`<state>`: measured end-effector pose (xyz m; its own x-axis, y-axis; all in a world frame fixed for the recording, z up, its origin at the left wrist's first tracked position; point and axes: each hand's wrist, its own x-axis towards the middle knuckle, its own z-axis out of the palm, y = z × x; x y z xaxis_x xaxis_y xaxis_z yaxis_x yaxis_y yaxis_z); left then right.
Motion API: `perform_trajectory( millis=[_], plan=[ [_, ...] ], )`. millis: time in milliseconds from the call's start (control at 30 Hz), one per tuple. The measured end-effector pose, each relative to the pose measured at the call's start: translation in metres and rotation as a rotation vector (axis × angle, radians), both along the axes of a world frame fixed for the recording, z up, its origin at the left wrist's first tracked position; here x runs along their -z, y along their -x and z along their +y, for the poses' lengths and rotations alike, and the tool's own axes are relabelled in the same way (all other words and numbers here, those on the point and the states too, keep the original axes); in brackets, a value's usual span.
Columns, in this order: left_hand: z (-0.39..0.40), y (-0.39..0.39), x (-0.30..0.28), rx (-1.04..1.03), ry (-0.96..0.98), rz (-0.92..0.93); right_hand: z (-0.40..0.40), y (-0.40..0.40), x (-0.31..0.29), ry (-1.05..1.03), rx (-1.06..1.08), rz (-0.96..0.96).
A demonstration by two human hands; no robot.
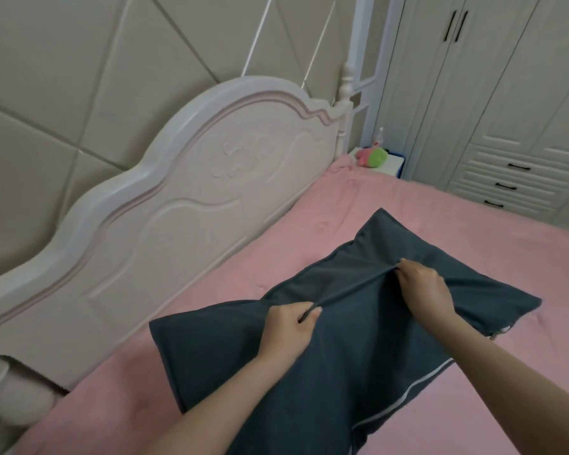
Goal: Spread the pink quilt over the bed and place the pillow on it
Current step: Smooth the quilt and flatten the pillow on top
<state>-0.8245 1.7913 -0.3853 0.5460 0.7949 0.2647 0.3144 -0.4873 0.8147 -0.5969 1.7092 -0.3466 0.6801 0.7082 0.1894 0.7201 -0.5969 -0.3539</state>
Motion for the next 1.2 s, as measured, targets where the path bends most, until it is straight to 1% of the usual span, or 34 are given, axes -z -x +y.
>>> perform_trajectory(
  millis=[67, 133, 200, 267, 367, 500, 567, 600, 667, 700, 733, 800, 833, 900, 967, 1067, 1200],
  plan=[
    [0.038, -0.008, 0.015, -0.007, 0.01, -0.024, 0.041, -0.007, 0.013, 0.006, 0.0, -0.021],
    [0.071, -0.015, 0.029, -0.02, 0.015, -0.058, 0.079, -0.012, 0.024, 0.008, 0.02, -0.101],
    [0.106, -0.021, 0.051, -0.04, 0.019, -0.09, 0.12, -0.015, 0.039, 0.063, 0.049, -0.157],
    [0.134, -0.027, 0.073, -0.079, 0.072, -0.139, 0.157, -0.018, 0.054, 0.095, 0.072, -0.085],
    [0.176, -0.044, 0.098, -0.125, 0.184, -0.225, 0.21, -0.028, 0.076, -0.016, 0.088, 0.052],
    [0.233, -0.068, 0.101, -0.18, 0.151, -0.247, 0.275, -0.038, 0.079, -0.152, 0.15, 0.083],
    [0.266, -0.083, 0.099, -0.241, 0.146, -0.246, 0.304, -0.046, 0.076, -0.186, 0.127, 0.132],
    [0.284, -0.089, 0.104, -0.258, 0.193, -0.241, 0.316, -0.049, 0.081, -0.157, 0.108, 0.186],
    [0.31, -0.096, 0.119, -0.269, 0.429, -0.228, 0.329, -0.051, 0.103, -0.025, 0.074, 0.266],
    [0.318, -0.094, 0.132, -0.275, 0.491, -0.205, 0.328, -0.048, 0.12, 0.039, 0.048, 0.277],
    [0.321, -0.09, 0.153, -0.274, 0.43, -0.136, 0.325, -0.044, 0.144, 0.101, 0.014, 0.274],
    [0.314, -0.073, 0.193, -0.252, 0.153, 0.121, 0.31, -0.032, 0.191, 0.22, -0.051, 0.284],
    [0.306, -0.063, 0.221, -0.226, 0.064, 0.243, 0.304, -0.027, 0.217, 0.273, -0.064, 0.312],
    [0.291, -0.043, 0.275, -0.21, -0.055, 0.459, 0.291, -0.018, 0.262, 0.349, -0.061, 0.368],
    [0.279, -0.028, 0.324, -0.177, -0.139, 0.606, 0.277, -0.01, 0.3, 0.371, -0.067, 0.382],
    [0.277, -0.026, 0.367, -0.156, -0.169, 0.665, 0.254, -0.004, 0.35, 0.432, -0.104, 0.351],
    [0.3, -0.036, 0.39, -0.09, -0.111, 0.67, 0.24, -0.001, 0.403, 0.476, -0.157, 0.409]
  ],
)
